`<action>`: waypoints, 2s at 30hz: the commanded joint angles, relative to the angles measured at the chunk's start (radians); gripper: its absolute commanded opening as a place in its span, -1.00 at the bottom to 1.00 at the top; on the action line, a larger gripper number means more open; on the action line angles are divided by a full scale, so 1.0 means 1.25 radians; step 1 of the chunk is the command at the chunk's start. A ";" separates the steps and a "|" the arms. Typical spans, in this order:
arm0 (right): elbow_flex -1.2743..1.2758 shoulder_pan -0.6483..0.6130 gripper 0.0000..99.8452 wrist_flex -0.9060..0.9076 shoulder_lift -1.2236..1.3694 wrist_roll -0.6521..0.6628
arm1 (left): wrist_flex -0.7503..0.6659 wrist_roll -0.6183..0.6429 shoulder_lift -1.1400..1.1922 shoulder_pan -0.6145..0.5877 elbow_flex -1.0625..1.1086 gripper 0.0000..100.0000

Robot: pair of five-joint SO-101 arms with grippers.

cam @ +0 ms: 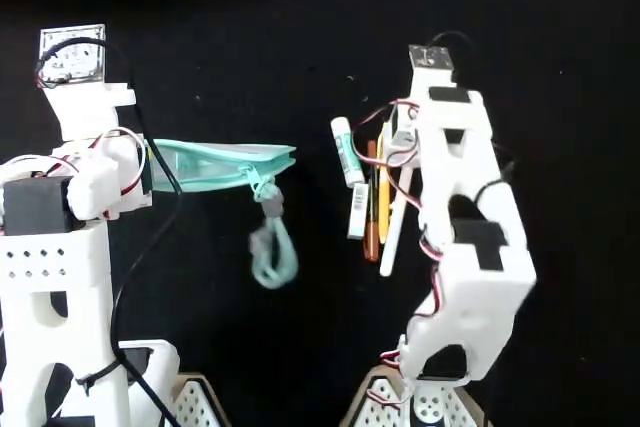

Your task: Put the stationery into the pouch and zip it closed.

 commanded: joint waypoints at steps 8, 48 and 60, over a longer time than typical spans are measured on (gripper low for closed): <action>-0.134 0.007 -0.98 0.056 0.090 -0.026 | -0.010 0.010 0.006 -0.008 0.003 -0.94; -0.305 0.145 -0.95 0.206 0.223 0.454 | -0.006 0.007 0.002 -0.009 0.003 -0.94; -0.179 0.153 -0.97 0.279 -0.215 0.448 | -0.007 0.007 0.006 -0.008 0.003 -0.94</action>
